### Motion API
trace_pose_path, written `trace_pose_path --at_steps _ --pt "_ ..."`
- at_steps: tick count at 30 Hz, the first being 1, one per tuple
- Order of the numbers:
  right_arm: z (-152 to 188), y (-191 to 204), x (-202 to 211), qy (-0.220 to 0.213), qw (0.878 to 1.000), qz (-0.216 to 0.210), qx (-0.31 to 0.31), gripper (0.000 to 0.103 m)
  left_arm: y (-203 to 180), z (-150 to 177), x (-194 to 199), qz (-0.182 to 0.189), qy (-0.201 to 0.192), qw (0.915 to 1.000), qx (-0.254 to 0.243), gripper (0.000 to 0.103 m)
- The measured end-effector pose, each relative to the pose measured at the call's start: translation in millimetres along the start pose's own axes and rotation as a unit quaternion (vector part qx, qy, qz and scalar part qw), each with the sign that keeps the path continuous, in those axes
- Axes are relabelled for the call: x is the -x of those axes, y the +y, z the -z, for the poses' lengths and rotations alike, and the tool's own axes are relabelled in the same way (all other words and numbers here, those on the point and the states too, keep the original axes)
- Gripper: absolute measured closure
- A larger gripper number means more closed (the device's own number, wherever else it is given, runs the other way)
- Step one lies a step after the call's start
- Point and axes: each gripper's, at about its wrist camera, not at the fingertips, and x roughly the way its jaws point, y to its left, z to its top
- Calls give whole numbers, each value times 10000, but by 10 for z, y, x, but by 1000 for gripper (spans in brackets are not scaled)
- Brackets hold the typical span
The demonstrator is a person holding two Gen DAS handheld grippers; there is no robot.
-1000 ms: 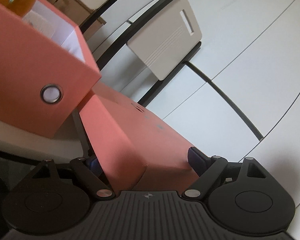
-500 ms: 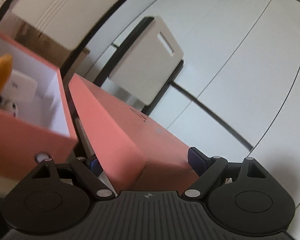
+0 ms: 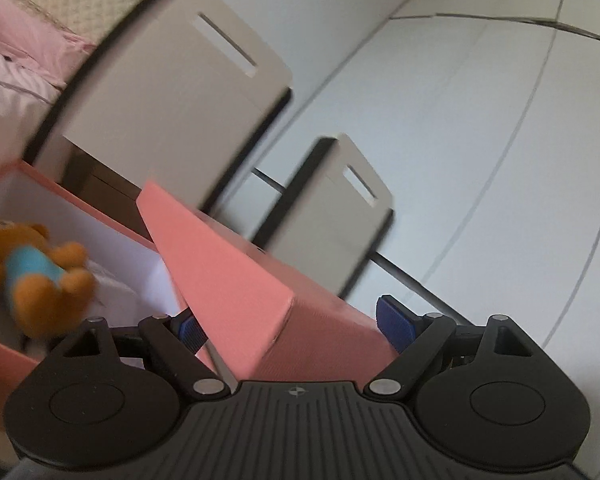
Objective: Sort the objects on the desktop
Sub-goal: 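Grasp the lid edges with both grippers and lift it, then carry the lid over the box and lower it onto the box rim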
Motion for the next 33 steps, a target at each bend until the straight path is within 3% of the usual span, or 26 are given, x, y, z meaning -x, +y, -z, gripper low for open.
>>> trace_pose_path --at_steps 6,16,21,26,29,33 --pt "-2 -17 -673 150 9993 -352 -16 29 296 -204 171 -398 -346 9986 81 14" --pt "345 -140 -1617 443 9964 -718 -10 29 794 -347 305 -1431 -493 9883 167 14" --pt "526 -198 -1843 559 9961 -682 -55 29 973 -329 278 -1836 -416 9817 292 15" --pt "647 -241 -1860 550 9963 -666 -37 29 1032 -293 280 -2013 -407 9780 358 14" --pt "701 -205 -1841 628 9963 -581 117 28 1118 -265 335 -2297 -450 9705 580 13" --pt "751 -133 -1843 723 9960 -430 306 24 1145 -258 408 -2208 -558 9711 708 14"
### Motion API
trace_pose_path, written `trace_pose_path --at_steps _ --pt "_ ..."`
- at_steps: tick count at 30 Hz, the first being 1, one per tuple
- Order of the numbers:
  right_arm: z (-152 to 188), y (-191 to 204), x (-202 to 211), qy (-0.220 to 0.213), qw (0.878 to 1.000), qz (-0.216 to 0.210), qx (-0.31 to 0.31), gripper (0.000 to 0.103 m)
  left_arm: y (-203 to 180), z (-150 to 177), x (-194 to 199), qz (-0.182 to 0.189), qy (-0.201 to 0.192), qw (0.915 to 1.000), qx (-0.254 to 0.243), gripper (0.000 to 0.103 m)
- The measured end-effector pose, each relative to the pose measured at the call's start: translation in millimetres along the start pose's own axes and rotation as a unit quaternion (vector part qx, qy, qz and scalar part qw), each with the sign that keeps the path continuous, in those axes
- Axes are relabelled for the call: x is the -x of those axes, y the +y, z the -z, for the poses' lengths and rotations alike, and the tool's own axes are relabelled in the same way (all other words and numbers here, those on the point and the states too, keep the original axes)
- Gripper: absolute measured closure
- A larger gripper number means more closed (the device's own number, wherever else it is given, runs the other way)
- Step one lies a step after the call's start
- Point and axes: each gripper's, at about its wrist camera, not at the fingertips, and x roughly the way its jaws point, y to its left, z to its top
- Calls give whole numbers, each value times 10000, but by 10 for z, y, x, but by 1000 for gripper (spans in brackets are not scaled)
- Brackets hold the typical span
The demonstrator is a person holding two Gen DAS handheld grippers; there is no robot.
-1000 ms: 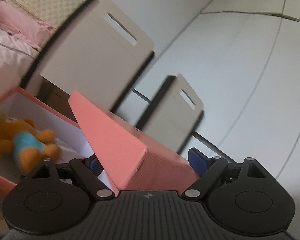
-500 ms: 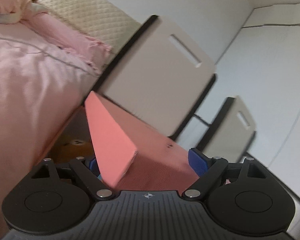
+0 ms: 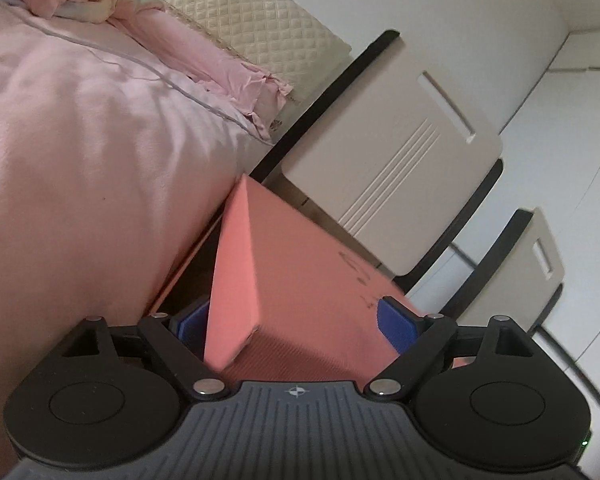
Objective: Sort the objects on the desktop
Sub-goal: 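Carry the lid over the box and lower it onto the box rim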
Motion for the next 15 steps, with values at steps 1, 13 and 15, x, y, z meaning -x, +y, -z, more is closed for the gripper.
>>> trace_pose_path --at_steps 1,13,15 --pt "-4 1 -6 26 10000 69 -16 24 -2 10 21 -9 -46 10000 11 13" --pt "-6 276 0 355 9951 706 588 17 -115 127 237 -213 -559 9982 -67 11" --pt "-22 337 31 342 9940 765 705 16 -131 139 240 -191 -540 9983 -89 11"
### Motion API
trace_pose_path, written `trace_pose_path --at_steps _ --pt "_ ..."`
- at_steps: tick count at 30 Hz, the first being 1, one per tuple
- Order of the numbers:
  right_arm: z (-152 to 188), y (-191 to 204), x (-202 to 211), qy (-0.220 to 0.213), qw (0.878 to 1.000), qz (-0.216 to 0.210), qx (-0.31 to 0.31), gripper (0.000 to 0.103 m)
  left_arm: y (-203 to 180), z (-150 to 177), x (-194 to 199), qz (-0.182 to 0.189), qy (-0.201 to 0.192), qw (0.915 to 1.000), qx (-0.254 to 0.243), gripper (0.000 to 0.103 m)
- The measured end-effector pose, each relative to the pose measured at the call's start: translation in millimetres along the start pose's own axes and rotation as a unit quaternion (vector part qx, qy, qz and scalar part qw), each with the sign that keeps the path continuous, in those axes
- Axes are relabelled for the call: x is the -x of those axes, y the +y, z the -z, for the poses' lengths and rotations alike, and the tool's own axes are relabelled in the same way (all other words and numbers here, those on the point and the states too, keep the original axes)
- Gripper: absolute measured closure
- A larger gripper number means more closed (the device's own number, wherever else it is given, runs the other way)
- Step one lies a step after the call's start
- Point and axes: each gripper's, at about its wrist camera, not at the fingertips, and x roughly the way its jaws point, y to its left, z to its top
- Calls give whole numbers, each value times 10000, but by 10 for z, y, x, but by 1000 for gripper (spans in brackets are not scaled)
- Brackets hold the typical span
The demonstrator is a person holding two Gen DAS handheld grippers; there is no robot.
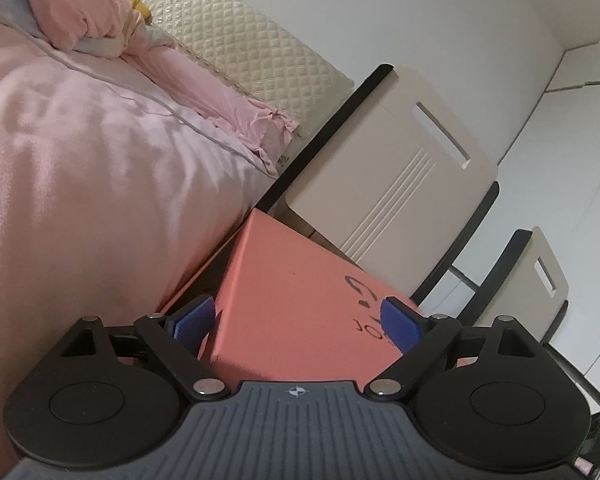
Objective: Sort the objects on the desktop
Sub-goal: 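Carry the lid over the box and lower it onto the box rim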
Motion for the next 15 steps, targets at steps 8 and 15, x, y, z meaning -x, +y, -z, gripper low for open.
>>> trace_pose_path --at_steps 8,15 --pt "-86 84 71 90 9999 112 31 8 -31 55 7 -28 40 10000 -54 11" --pt "-256 -23 77 630 9973 372 -80 0 -40 92 -27 -163 132 9997 -127 11"
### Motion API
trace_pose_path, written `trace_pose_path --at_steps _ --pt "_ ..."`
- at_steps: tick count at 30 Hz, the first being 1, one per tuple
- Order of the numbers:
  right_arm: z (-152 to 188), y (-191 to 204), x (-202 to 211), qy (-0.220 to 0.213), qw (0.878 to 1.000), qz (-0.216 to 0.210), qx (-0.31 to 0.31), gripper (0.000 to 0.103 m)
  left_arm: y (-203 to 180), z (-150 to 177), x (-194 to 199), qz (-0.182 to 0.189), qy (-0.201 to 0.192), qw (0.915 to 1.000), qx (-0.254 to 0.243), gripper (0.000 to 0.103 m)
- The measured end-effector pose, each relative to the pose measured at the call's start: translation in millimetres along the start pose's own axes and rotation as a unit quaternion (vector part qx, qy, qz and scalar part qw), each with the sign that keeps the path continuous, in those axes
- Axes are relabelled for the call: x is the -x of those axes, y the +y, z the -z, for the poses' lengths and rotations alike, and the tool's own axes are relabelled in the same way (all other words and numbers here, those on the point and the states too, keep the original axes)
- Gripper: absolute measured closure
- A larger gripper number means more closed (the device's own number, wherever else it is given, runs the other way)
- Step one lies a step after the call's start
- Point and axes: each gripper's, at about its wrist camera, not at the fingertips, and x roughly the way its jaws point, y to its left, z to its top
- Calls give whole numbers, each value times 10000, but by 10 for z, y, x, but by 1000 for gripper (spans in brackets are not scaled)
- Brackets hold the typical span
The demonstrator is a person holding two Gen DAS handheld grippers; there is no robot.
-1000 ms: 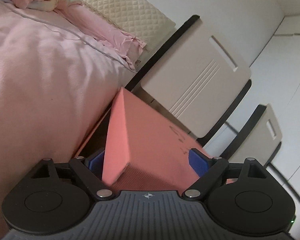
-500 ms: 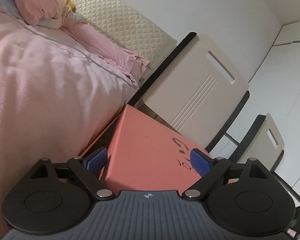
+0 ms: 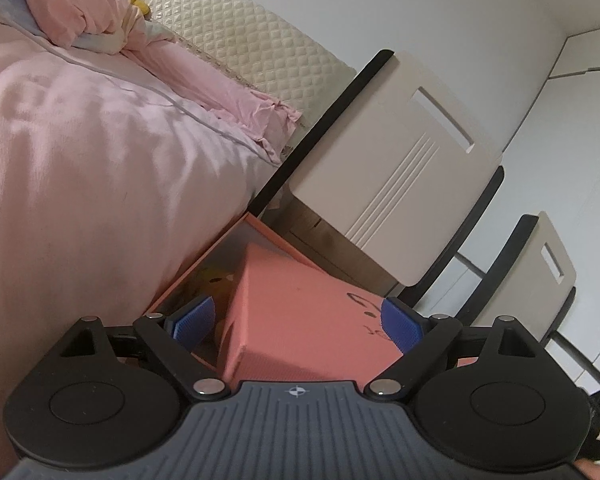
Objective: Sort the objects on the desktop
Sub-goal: 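Carry the lid over the box and lower it onto the box rim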
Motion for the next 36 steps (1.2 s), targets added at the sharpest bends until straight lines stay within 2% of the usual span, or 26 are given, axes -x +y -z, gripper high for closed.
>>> trace_pose_path --at_steps 8,12,19,24,30,36 --pt "25 -118 163 192 9997 132 10 0 -23 35 -17 -57 54 9999 -104 11" --pt "102 -91 262 197 9963 678 485 0 -48 65 -31 -86 96 9998 -169 11" --pt "295 -143 291 -20 9982 380 465 0 -124 137 -42 -109 139 9992 -345 11" --pt "404 -177 200 -80 9973 477 549 0 -178 184 -49 -105 150 9986 -487 11" --pt "455 -187 266 -253 9968 348 667 0 -198 198 -48 -153 124 9982 -558 11" --pt "562 -116 338 -70 9928 315 1156 0 -246 203 -12 -353 -60 9962 -799 11"
